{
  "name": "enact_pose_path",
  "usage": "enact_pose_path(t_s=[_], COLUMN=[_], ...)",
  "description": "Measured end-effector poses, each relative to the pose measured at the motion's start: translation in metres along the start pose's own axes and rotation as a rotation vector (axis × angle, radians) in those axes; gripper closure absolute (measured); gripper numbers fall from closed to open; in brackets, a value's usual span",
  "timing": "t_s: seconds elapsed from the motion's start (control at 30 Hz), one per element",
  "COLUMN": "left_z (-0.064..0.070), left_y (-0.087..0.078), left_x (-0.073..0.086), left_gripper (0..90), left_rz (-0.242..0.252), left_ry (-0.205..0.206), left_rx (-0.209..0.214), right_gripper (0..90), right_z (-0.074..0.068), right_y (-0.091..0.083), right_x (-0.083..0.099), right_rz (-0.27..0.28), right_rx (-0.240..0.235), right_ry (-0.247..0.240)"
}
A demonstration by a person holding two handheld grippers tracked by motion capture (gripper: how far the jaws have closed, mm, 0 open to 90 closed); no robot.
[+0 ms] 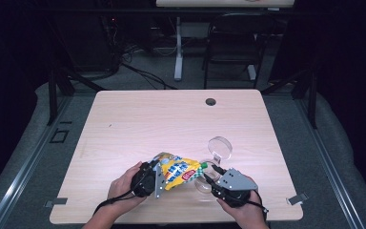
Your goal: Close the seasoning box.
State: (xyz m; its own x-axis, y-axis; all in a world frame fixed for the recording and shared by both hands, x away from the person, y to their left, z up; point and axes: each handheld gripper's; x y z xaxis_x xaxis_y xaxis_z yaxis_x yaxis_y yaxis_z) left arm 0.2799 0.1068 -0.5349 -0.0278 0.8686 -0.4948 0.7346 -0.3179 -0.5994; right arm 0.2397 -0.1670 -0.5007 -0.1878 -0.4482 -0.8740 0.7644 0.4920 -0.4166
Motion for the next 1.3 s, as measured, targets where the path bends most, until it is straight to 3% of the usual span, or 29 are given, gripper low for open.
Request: enact_pose_path(t_s=[0.4, 0.73, 1.3], left_z=[0.000, 0.000, -0.003], left_y=[0.000, 0.000, 0.000], left_x=[-0.003, -0.005, -0.003], left_gripper=[63.0, 63.1, 63.1], left_rz=[-0.012, -0.013, -0.020], left_ry=[0.020, 0.030, 0.039], left_rx=[0.011, 0.017, 0.022], right_gripper=[61.5, 62.1, 64.9], right_z=[-0.004, -0.005, -0.017], right_y=[0.007, 0.009, 0.016], right_x=[-0.003, -0.007, -0.011], right_rz=[-0.024, -0.037, -0.071], right_rx=[0.042, 0.049, 0.104], right_ry=[-0.117, -0.202, -0.475])
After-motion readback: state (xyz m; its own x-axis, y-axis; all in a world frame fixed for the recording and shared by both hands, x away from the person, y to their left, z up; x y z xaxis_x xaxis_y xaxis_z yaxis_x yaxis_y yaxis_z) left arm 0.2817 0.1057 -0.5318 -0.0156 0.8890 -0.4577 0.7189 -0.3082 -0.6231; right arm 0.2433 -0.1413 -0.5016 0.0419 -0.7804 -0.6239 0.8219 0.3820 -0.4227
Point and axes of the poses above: each handheld gripper's, and its own axes: y roughly forward along the jaws, x roughly out of its underside, z roughly to its right, and after that the axes turned 2 degrees about x, right-handed
